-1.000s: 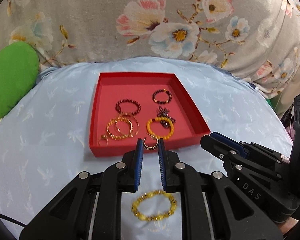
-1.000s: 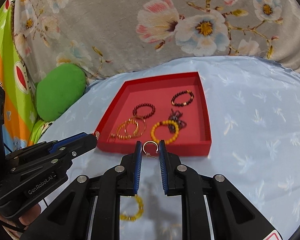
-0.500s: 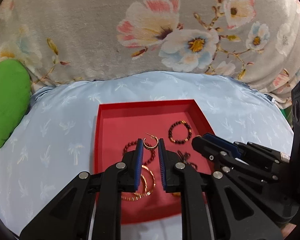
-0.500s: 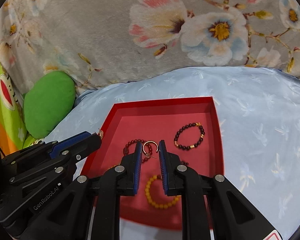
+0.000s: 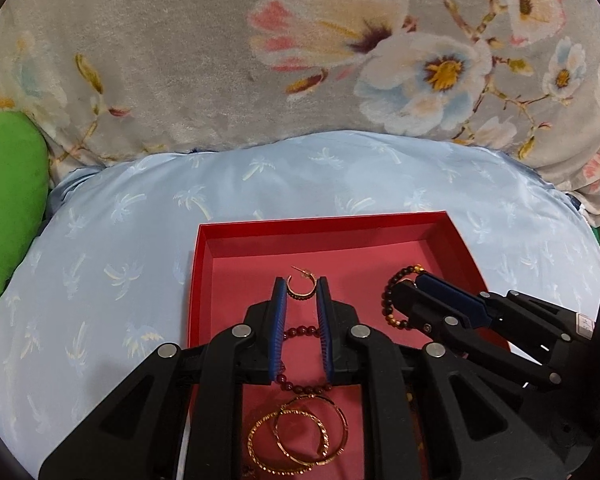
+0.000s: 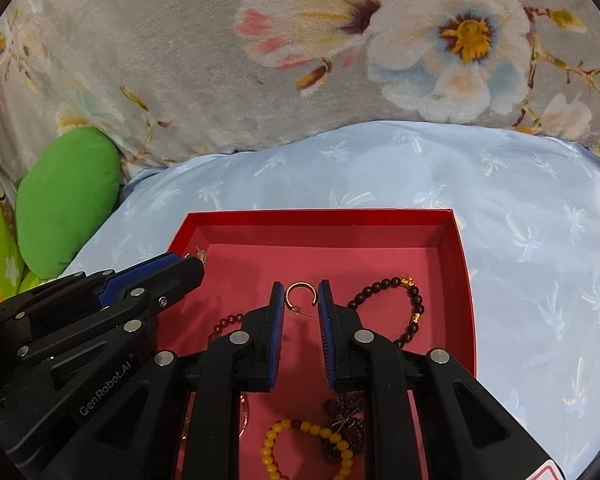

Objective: Organize jewelry
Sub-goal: 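Carry the earring into the tray and open the right gripper while the left moves over the tray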

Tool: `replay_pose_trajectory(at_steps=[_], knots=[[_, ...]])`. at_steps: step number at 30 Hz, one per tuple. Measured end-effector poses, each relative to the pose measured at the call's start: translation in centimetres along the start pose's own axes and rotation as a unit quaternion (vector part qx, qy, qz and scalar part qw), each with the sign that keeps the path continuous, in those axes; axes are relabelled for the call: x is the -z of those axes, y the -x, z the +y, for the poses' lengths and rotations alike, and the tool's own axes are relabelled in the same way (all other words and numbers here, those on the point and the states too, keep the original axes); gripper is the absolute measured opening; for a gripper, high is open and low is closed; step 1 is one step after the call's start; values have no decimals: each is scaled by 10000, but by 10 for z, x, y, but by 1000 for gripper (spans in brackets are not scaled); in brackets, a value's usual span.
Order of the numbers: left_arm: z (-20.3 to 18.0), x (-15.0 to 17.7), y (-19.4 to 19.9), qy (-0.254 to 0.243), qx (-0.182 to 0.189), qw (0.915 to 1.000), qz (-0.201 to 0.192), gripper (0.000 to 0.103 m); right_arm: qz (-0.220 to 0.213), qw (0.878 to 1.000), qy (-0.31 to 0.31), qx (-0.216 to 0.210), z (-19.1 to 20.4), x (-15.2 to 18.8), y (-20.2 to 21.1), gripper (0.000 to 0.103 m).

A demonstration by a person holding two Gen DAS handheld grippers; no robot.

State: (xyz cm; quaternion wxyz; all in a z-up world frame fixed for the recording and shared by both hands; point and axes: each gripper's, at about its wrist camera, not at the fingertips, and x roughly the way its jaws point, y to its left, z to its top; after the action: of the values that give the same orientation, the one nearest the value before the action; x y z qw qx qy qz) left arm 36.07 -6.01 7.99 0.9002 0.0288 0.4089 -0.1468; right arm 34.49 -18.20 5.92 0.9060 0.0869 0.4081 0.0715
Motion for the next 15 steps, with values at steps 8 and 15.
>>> replay_pose_trajectory(at_steps=[8,15], knots=[[5,0,-20,58,-49,9999,141,15,176,9998,-3,65,-3,1,-19,17],[4,1,-26,52,-113,9998,147,20,167,9998,-48,115,-4,0,-19,21]])
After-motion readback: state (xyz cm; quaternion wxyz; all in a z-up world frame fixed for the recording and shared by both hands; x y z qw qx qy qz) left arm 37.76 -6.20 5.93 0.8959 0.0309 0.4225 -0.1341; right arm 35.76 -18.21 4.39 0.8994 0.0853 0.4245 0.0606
